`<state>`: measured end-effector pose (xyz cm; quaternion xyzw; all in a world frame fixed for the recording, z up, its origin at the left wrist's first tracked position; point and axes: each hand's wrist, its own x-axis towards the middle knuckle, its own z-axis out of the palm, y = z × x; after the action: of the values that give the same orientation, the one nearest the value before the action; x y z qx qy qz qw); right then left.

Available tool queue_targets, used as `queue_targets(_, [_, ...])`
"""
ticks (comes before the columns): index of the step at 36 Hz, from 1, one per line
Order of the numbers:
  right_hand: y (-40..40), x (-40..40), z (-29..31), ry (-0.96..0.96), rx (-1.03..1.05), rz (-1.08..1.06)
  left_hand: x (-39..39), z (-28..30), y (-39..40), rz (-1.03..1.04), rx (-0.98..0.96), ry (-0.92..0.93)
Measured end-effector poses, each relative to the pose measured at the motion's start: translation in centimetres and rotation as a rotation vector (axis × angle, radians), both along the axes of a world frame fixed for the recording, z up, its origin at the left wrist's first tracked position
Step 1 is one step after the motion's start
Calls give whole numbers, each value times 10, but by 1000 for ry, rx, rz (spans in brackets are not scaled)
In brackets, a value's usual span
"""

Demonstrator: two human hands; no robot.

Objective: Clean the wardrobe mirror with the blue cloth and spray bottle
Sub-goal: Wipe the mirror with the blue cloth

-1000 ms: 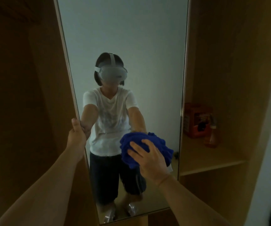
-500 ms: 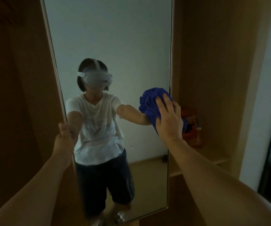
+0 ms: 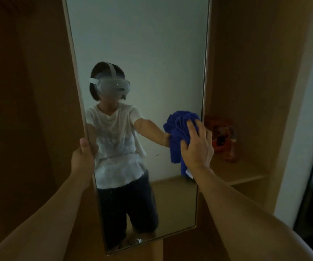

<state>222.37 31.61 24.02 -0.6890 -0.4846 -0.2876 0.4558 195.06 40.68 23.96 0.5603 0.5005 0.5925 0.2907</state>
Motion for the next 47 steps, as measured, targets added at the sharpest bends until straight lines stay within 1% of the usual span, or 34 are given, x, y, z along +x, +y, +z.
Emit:
queue_targets(3, [6, -15, -2, 20, 44, 15, -1, -23, -3, -56, -15, -3])
queue_targets(7, [12, -36, -29, -6, 107, 77, 1, -44, 0, -85, -112, -57])
queue_targets(10, [17, -48, -50, -48, 138, 104, 2, -55, 2, -110, -118, -81])
queue_targets(16, [21, -60, -75, -128, 218, 113, -2, -73, 8, -150, -58, -99])
queue_targets(21, [24, -62, -85, -204, 297, 163, -1, -78, 10, -232, 39, -111])
queue_targets(25, [29, -61, -99, -349, 350, 180, 0, -90, 17, -299, 124, -212])
queue_targets(29, [36, -73, -123, -449, 404, 186, -4, -118, 33, -356, 165, -300])
queue_targets(32, [41, -91, -146, -516, 410, 202, -4, -141, 39, -404, 150, -337])
queue_targets(34, [46, -102, -164, -592, 409, 211, -3, -147, 40, -372, 131, -356])
queue_targets(37, [53, -113, -186, -650, 391, 250, 1, -147, 44, -294, 145, -306])
queue_targets(39, [55, -117, -196, -667, 381, 267, 0, -147, 51, -257, 149, -312])
queue_targets(43, [55, -117, -210, -766, 339, 296, -2, -147, 53, -311, 91, -329])
queue_targets(47, [51, -117, -229, -892, 291, 335, 0, -145, 43, -289, 110, -307])
